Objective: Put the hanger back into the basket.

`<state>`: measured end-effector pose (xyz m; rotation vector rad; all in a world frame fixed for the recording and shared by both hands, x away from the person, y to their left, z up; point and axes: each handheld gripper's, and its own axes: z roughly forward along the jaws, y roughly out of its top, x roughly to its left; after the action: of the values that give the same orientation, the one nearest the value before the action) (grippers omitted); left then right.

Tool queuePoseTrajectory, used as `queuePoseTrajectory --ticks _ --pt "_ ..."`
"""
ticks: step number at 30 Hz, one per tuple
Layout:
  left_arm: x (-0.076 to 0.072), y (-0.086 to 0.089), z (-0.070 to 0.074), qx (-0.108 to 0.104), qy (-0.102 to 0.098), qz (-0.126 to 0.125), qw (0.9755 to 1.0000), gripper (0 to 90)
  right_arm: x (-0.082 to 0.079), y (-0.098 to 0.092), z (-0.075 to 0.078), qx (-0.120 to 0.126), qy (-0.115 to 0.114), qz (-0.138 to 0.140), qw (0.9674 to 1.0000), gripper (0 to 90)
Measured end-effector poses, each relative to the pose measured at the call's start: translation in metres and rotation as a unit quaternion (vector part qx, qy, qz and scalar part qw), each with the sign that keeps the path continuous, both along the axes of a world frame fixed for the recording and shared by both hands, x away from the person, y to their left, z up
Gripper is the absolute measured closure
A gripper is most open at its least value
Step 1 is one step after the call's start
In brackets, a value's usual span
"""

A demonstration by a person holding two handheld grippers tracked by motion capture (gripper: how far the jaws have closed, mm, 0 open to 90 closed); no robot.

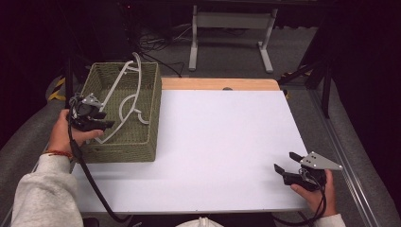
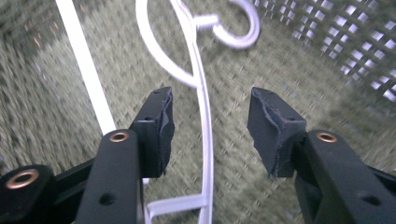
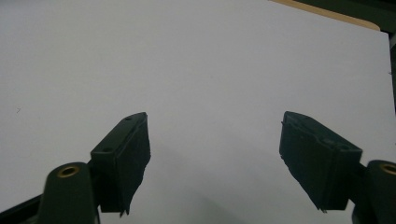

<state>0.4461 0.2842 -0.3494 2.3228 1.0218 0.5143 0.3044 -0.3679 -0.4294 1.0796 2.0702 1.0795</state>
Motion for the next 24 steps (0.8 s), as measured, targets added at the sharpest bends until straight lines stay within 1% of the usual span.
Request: queuePoseTrajectory --ticks 2,3,4,6,7,9,10,11,12,13,15,16,18,19,20,21,22,23,24 --pt "-0.002 -0.003 0.003 -0.006 -0.01 -0.011 0.9999 48.2 0.0 0.0 0.0 -0.002 0.0 -0.002 1.0 24.8" --pt "-0.004 -0.006 0.006 -0.007 -0.021 -0.012 0.9997 47.2 0.0 -0.001 0.0 -0.002 0.0 -0.002 1.0 24.8" --pt "-0.005 -0.007 0.007 -0.009 -0.025 -0.014 0.9996 45.9 0.0 0.0 0.0 -0.002 0.0 -0.002 1.0 24.8" --pt "-0.008 -0.01 0.011 -0.022 -0.032 -0.023 0.999 43.3 0.0 0.0 0.0 -0.002 -0.001 0.0 1.0 24.8" --pt "-0.01 -0.012 0.012 -0.027 -0.039 -0.027 0.9985 42.5 0.0 0.0 0.0 -0.003 0.0 0.0 1.0 24.8" --pt "-0.013 -0.015 0.014 -0.036 -0.042 -0.03 0.998 39.6 0.0 0.0 0.0 -0.005 -0.001 -0.001 1.0 24.8" --pt "-0.014 -0.017 0.015 -0.042 -0.049 -0.034 0.9974 38.0 0.0 0.0 0.0 -0.005 -0.001 0.0 1.0 24.8" --pt "-0.016 -0.018 0.015 -0.051 -0.051 -0.033 0.9969 36.4 0.0 0.0 0.0 -0.006 -0.001 0.0 1.0 24.8" --pt "-0.017 -0.019 0.017 -0.056 -0.056 -0.036 0.9962 36.1 0.0 0.0 0.0 -0.005 -0.001 0.0 1.0 24.8" --pt "-0.021 -0.022 0.018 -0.066 -0.064 -0.042 0.9948 35.5 0.0 0.0 0.0 -0.005 0.0 0.0 1.0 24.8" --pt "-0.026 -0.027 0.02 -0.065 -0.079 -0.046 0.9936 30.0 0.0 0.0 -0.001 -0.005 0.0 0.0 1.0 24.8" --pt "-0.03 -0.03 0.021 -0.069 -0.089 -0.051 0.9924 28.5 0.0 0.0 -0.001 -0.005 0.001 0.0 1.0 24.8" --pt "-0.033 -0.033 0.022 -0.075 -0.099 -0.059 0.9905 24.2 0.0 0.001 -0.001 -0.006 0.001 0.0 1.0 24.8" --pt "-0.038 -0.036 0.022 -0.083 -0.117 -0.055 0.9881 22.6 0.0 0.001 -0.001 -0.006 0.001 0.001 1.0 24.8" --pt "-0.038 -0.036 0.022 -0.083 -0.117 -0.055 0.9881 20.9 0.0 0.001 -0.001 -0.006 0.001 0.001 1.0 24.8" --pt "-0.041 -0.039 0.022 -0.086 -0.127 -0.045 0.9871 20.9 0.0 0.001 -0.001 -0.006 0.001 0.001 1.0 24.7" --pt "-0.043 -0.04 0.021 -0.093 -0.132 -0.043 0.986 20.1 0.0 0.001 -0.001 -0.006 0.0 0.001 1.0 24.7" --pt "-0.044 -0.04 0.02 -0.096 -0.133 -0.046 0.9853 19.9 0.0 0.001 -0.001 -0.006 0.001 0.001 1.0 24.6" --pt "-0.047 -0.042 0.019 -0.106 -0.134 -0.05 0.984 18.9 0.0 0.001 -0.001 -0.006 0.001 0.001 1.0 24.7"
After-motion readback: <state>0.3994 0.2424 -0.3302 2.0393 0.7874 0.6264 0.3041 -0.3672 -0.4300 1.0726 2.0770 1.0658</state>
